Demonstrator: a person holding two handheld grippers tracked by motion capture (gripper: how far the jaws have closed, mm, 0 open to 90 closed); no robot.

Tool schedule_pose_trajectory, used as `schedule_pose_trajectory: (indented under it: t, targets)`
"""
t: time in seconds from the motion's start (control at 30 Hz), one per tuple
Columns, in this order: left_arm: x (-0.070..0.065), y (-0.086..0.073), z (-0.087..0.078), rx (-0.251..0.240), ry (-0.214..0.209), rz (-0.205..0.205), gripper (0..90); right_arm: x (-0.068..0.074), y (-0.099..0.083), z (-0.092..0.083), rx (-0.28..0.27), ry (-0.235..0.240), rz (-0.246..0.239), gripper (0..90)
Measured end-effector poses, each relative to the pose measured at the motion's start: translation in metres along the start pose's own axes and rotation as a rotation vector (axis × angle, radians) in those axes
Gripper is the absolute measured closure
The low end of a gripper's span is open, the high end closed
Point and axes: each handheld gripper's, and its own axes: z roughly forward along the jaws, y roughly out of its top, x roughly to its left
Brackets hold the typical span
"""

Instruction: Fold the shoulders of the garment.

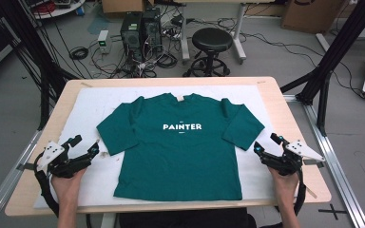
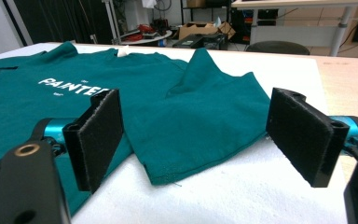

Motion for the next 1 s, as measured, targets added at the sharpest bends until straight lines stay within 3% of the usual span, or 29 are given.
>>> schedule_pose_trajectory:
  t: [0.3,0.5,0.87,1.0]
  targets:
    - [-0.002,0.002,0.004,0.046,0.038,0.008,22.6,0.001,0.000,-0.001,-0.007,-0.010,-0.013,19.5]
    - [-0.005,0.002,0.006,0.066,0.034,0.042,25.4,0.001,0.000,0.000,-0.002,-0.011,-0.005,19.5]
    - [-0.006,0.002,0.007,0.070,0.034,0.051,27.6,0.000,0.000,0.000,-0.002,-0.011,-0.007,19.5]
    - [-0.008,0.004,0.012,0.127,0.055,0.058,28.9,0.000,0.000,0.000,0.003,-0.014,0.005,19.4]
